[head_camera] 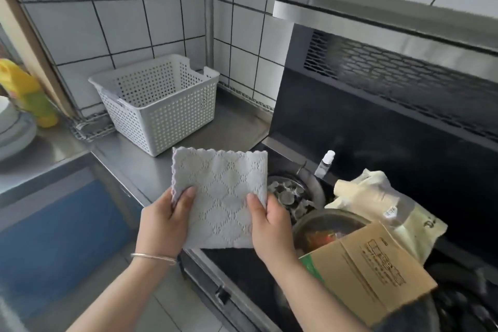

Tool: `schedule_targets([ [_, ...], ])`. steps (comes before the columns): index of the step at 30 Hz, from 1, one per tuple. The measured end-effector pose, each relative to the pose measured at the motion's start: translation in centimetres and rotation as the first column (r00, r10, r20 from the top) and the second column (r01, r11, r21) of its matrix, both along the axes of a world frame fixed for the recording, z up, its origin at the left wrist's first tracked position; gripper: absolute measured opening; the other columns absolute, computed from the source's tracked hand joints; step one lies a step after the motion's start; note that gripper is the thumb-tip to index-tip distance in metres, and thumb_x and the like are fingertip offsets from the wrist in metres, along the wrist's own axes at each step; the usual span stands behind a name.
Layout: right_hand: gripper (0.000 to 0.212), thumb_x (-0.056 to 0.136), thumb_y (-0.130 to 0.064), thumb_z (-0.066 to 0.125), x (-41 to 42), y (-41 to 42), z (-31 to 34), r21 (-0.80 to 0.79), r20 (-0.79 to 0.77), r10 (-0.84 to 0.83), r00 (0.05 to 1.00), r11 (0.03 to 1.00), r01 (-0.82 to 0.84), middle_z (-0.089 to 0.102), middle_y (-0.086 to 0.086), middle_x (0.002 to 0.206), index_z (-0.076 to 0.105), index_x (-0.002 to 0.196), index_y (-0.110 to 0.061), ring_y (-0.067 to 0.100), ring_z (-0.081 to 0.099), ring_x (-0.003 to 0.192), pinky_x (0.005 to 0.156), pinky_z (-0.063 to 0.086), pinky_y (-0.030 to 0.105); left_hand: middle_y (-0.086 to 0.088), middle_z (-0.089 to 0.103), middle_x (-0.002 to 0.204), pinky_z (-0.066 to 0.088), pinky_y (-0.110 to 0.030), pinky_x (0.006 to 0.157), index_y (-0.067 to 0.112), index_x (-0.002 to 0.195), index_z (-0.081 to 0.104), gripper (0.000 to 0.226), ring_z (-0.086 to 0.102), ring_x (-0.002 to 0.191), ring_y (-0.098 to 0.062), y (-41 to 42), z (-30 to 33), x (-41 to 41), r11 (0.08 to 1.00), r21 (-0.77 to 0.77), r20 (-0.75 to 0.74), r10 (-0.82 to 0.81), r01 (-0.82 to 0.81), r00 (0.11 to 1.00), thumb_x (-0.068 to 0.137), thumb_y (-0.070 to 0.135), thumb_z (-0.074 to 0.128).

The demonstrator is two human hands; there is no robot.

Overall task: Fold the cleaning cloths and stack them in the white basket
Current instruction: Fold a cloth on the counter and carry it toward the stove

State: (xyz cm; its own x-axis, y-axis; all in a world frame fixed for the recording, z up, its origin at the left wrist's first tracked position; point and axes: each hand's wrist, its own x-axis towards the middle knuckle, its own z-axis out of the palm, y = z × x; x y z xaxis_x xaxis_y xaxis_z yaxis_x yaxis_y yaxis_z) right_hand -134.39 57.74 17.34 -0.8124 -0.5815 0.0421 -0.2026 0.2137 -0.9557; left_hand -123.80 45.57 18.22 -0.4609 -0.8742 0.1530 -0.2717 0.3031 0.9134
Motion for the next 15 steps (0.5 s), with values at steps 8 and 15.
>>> schedule_targets([
  [8,0.027,0.096,-0.03,0.047,-5.6,-3.3,0.9,-0.022,-0.006,0.038,0.999,0.999,-0.038,0.059,-0.024,0.088,0.059,0.117,-0.019,-0.024,0.053,0.08,0.066,0.04,-0.001,0.01,0.054,0.057,0.038,-0.01,0.051,0.024,0.058,0.044,0.035,0.047,0.056,-0.004,-3.2,1.0,-5.4,0.993,-0.114,0.027,0.024,-0.02,0.999,0.092,0.026,0.053],
  [15,0.018,0.095,-0.036,0.045,-9.2,-7.9,0.2,0.03,-0.003,0.072,0.997,0.997,-0.072,0.062,-0.023,0.089,0.056,0.109,-0.032,-0.017,0.056,0.084,0.071,0.046,0.006,0.011,0.057,0.061,0.038,-0.006,0.053,0.026,0.062,0.048,0.031,0.05,0.06,0.001,-7.9,-0.4,-8.6,0.994,-0.105,0.011,0.014,-0.012,1.0,0.092,0.026,0.052],
])
